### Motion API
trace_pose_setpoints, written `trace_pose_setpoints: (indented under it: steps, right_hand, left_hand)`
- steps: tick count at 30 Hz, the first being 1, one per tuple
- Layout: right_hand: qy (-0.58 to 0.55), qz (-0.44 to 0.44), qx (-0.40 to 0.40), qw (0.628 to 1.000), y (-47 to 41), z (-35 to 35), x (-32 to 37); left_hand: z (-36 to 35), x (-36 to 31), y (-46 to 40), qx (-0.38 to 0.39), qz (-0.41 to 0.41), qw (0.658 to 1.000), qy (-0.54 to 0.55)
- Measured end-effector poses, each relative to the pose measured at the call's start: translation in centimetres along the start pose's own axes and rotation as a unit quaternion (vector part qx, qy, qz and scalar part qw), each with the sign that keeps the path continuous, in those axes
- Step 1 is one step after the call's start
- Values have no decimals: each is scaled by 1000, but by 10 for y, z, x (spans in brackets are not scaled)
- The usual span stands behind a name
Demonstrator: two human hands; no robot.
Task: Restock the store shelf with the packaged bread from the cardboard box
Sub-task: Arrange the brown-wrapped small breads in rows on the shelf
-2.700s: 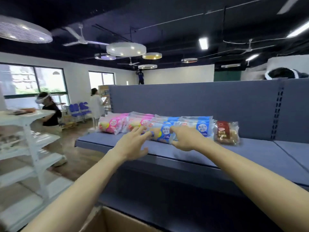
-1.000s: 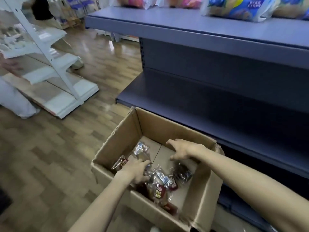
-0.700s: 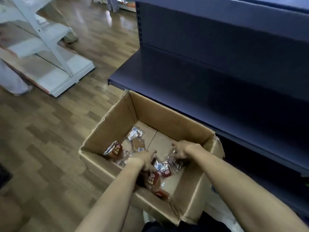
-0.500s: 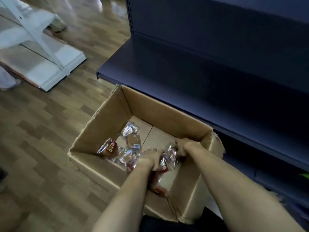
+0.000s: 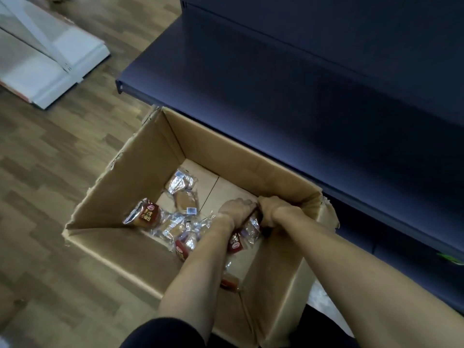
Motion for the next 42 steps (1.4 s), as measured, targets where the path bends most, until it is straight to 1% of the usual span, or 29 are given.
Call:
trace_pose_setpoints:
  steps: [2, 4, 9, 13, 15, 18, 21, 23, 29, 32, 35, 39, 42]
  right_hand:
    - [1, -2, 7, 1000, 1, 1, 0]
    - [-3, -1, 12, 1000, 1, 1, 0]
    - [-4, -12, 14, 1000, 2, 2, 3]
    - [-46, 2, 2, 999, 7, 7, 15]
    - [-67, 10, -10, 998, 9, 9, 25]
    - [-79, 15, -13, 997, 11, 7, 34]
    - [-67, 20, -5, 998, 12, 2, 36]
    - [-53, 18, -1, 998, 13, -1, 33]
    - [-38, -12, -13, 999, 17, 4, 20]
    - [-49, -21, -23, 998, 17, 7, 20]
    - [-52, -23, -26, 998, 17, 7, 20]
    - [-55, -25, -31, 998, 16, 9, 20]
    - [-63, -23, -33, 997, 13, 10, 19]
  left_hand:
    - [-3, -2, -7, 2, -24, 1000, -21]
    - [-3, -2, -10, 2, -30, 999, -35]
    - [10, 5, 6, -41, -23, 998, -39]
    - [22, 25, 45, -81, 1, 996, -21]
    - [20, 36, 63, -66, 16, 997, -37]
    - [8, 42, 80, 1, 19, 999, -47]
    - [-6, 38, 85, 48, 13, 997, -58]
    - [-9, 35, 83, 51, 16, 997, -55]
    - [-7, 13, 60, 17, 4, 1000, -19]
    - [-20, -3, 52, 38, 2, 996, -82]
    - [-38, -16, 47, 67, -20, 981, -183]
    - [-62, -32, 42, 64, -66, 958, -272]
    - [-71, -38, 42, 51, -60, 947, -311]
Point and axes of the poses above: each hand's wrist, its own y-axis away from the middle knuckle, its own z-axis out of the back of the hand, x = y × z, the point moved 7 cm from there along -y, towards the middle knuckle, and after that the axes turned 2 degrees about x, right-handed, at the moved point
